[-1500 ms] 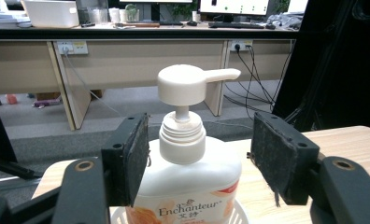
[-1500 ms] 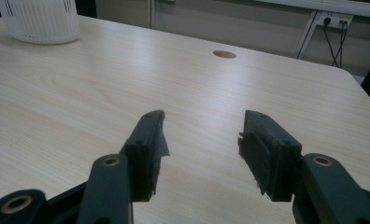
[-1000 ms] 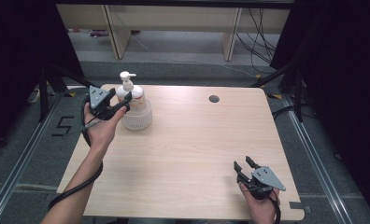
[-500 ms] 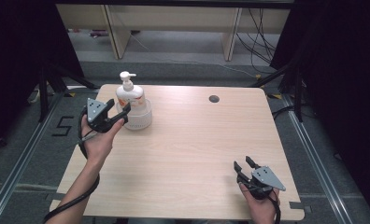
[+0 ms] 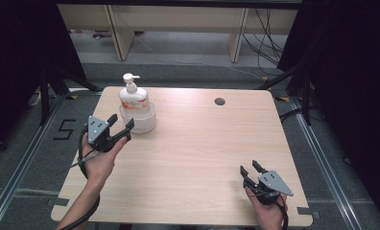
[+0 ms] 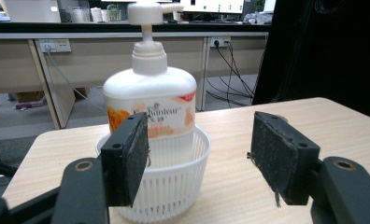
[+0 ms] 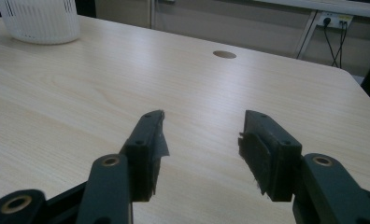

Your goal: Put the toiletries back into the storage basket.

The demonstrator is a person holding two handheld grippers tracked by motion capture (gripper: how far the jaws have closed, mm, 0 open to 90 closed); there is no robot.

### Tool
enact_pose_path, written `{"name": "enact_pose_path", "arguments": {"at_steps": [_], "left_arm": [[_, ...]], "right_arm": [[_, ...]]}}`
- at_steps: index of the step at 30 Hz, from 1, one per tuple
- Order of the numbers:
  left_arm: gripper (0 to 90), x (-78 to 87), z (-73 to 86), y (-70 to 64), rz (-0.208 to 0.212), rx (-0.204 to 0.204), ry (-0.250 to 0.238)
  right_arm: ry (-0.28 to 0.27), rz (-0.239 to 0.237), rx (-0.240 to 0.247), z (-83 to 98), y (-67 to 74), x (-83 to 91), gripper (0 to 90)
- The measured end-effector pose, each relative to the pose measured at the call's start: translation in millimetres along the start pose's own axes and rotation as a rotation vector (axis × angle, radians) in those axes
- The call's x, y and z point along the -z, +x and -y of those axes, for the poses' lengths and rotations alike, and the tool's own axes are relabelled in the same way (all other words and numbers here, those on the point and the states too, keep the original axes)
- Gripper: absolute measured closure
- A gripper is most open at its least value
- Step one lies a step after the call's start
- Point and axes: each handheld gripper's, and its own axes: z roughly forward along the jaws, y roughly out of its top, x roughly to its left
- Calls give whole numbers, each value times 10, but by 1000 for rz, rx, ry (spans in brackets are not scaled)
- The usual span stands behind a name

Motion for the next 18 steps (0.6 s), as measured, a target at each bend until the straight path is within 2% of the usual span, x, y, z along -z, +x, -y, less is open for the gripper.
{"name": "enact_pose_path", "arguments": {"at_steps": [2,4,6,8,9,11,18], "left_arm": [[364,29,51,-10,-3,-4,5],[366,56,107,-11,-3,0,8],[368,77,166,-12,-5,-2,15],[368,95,224,-10,-3,-6,24],[368,105,244,-10,-5,-6,30],[368,122,304,-4,-4,-6,40],[369,183,522,48,-17,6,64]], "right_arm": [[-2,1,4,0,-2,-1,492],[9,-2,-28,5,21,7,491],[8,-1,-27,5,20,6,491],[-11,-5,3,5,2,-12,491],[6,-1,-12,3,15,3,491],[-9,-5,-2,5,6,-9,491],[3,0,-3,3,9,0,491]]}}
